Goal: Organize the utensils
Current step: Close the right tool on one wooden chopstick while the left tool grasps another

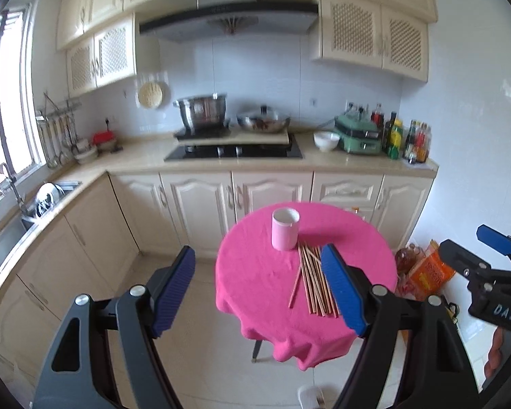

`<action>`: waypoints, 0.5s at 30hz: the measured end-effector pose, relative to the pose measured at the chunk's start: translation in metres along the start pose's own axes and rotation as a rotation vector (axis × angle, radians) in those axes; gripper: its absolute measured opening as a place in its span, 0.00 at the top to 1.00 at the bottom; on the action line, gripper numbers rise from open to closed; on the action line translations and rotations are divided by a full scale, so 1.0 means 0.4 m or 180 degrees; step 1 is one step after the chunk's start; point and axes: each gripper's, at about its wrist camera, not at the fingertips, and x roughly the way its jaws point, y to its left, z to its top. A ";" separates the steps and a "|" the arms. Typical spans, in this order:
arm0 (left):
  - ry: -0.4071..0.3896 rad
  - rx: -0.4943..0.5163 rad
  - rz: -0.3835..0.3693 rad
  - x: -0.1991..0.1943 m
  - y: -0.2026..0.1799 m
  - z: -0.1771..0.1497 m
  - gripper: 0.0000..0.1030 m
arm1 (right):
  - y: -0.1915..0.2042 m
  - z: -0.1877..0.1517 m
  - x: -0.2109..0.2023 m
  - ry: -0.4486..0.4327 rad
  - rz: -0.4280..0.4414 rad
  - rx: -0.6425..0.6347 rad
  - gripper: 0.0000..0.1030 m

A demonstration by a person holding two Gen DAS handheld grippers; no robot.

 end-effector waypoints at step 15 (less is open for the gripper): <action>0.1758 0.0001 -0.0146 0.758 -0.145 -0.048 0.28 | -0.249 -0.060 0.765 0.1828 0.0395 -0.0345 0.54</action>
